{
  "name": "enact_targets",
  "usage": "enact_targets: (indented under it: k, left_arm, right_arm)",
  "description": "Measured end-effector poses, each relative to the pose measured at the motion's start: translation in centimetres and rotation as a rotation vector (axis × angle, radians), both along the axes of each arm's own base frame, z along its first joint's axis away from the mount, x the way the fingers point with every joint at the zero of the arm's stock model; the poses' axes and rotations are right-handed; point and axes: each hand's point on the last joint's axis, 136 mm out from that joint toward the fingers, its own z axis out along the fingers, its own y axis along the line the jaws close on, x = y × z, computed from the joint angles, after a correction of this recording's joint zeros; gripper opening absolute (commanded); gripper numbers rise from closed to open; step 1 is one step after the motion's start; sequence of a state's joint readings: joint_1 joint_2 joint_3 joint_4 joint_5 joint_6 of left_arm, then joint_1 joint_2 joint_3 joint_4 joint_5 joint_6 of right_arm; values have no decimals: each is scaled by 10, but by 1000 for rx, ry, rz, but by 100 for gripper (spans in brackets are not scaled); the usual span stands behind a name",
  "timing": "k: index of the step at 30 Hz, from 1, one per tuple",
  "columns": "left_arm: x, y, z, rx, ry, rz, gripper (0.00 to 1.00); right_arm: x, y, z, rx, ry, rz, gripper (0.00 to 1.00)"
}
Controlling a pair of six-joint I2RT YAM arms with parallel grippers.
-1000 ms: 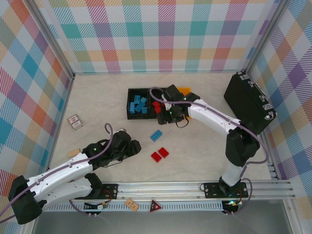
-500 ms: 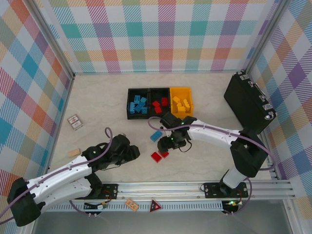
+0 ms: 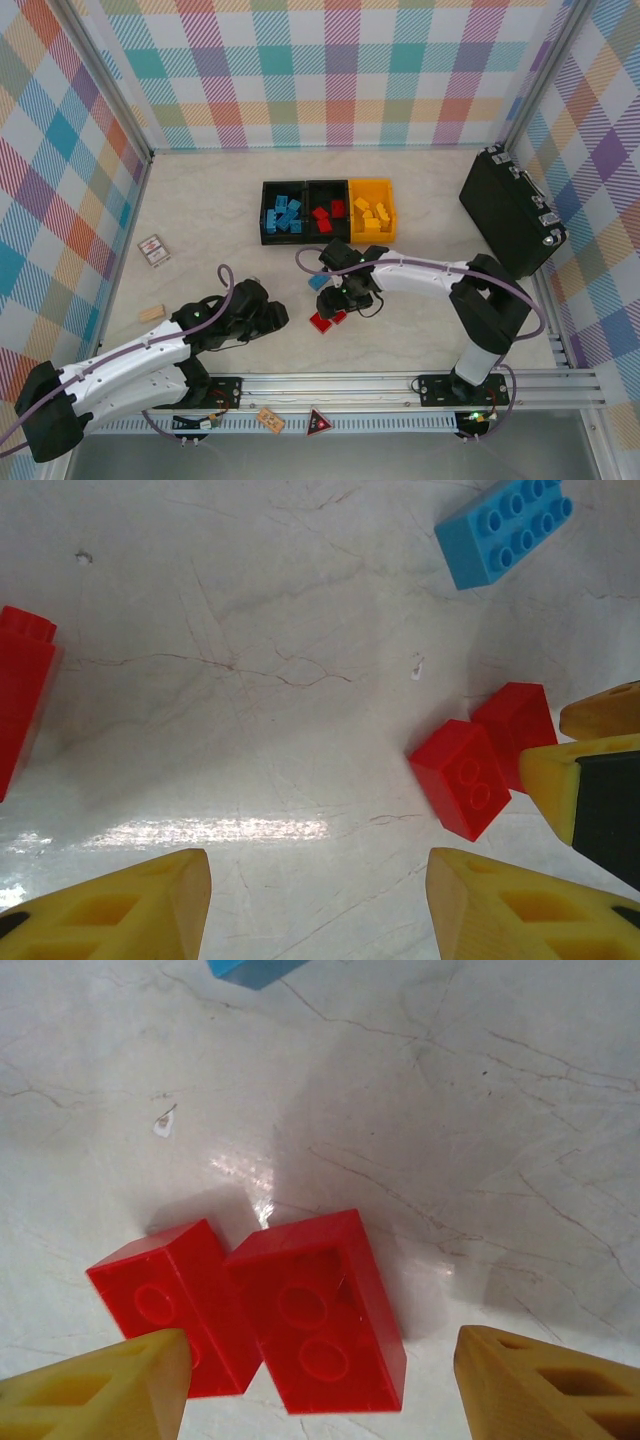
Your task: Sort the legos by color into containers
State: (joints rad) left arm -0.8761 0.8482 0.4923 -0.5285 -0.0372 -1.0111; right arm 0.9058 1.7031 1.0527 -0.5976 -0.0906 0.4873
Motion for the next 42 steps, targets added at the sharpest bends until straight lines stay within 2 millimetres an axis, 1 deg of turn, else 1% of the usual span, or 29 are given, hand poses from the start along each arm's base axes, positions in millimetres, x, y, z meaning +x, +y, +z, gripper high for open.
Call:
enact_targets:
  k: [5,10,14,17,21,26,28,31,36,39,42]
  left_arm:
    - [0,-1,-2,-3,5,8,59]
    - [0,-1,-3,-3,8,11,59]
    - [-1,-2,-2,-5,9,9,59]
    - [-1,-1,-4,-3,11,9,59]
    - [-1,-2,-5,-4,12,11,59]
    - [2,-5,-5,-10,6,11,59]
    - [2,-6,-6,-6,10,10,59]
    - [4,-7,-9,-2,13,10,59]
    - [6,-10,-9,6,12,7,59]
    - [10,-15,-2,-6,-1,6,59]
    - [14,-20,6,-29,-20,5,59]
  right_arm:
    - [0,-2,-12,-27,15,-10,60]
    - [2,-4,-14,-43,8,-27,48]
    - [4,-6,-15,-54,-1,-34,33]
    - [6,-6,-14,-57,-8,-38,26]
    - [7,-7,-13,-61,-17,-40,23]
    - [10,-15,-7,-90,-44,-47,22]
    - [13,-17,1,-94,-60,-50,23]
    - [25,-12,22,-65,-99,-59,23]
    - [65,-1,67,9,-192,-88,23]
    - [92,2,96,48,-246,-115,24]
    - [122,5,115,76,-289,-149,24]
